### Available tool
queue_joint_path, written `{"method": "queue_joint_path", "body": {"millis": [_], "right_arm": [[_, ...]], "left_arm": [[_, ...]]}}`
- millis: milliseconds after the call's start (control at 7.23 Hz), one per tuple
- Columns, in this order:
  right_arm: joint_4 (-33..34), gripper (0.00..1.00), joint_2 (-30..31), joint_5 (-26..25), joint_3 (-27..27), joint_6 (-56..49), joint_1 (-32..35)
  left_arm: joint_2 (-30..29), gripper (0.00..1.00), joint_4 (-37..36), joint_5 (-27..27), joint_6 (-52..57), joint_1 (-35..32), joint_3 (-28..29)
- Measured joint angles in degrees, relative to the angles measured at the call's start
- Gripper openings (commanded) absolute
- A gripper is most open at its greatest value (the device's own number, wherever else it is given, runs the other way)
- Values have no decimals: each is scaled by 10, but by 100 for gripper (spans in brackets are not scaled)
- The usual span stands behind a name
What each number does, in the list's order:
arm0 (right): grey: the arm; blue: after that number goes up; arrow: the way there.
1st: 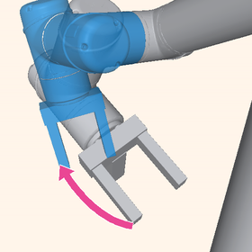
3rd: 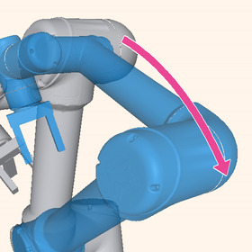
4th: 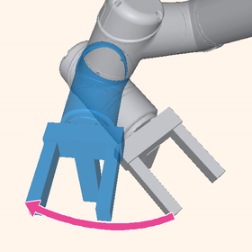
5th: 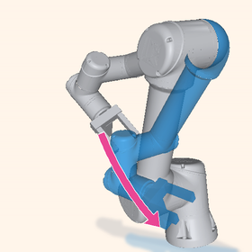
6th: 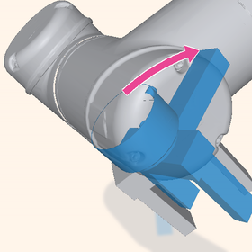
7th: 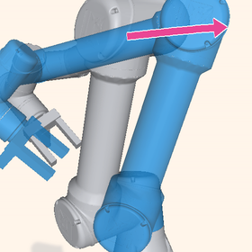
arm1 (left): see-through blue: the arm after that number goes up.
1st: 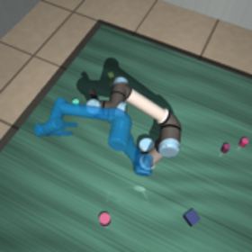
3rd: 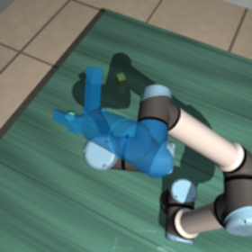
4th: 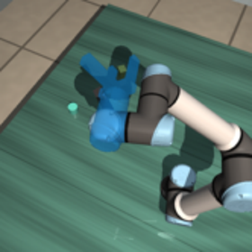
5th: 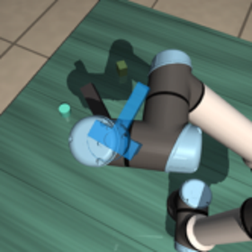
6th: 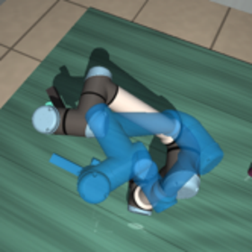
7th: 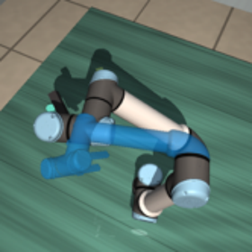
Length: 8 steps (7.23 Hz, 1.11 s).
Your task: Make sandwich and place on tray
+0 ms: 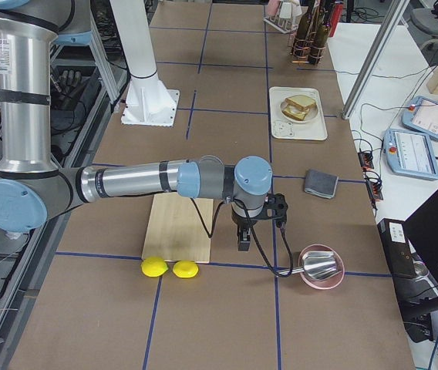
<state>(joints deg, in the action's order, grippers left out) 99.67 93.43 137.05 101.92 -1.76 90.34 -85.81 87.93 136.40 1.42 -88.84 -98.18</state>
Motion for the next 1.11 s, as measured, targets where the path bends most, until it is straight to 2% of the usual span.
{"method": "queue_joint_path", "body": {"millis": [1107], "right_arm": [[-19,100,16,5,-26,-4,31]], "left_arm": [[0,100,0,1,-1,-12,2]]}}
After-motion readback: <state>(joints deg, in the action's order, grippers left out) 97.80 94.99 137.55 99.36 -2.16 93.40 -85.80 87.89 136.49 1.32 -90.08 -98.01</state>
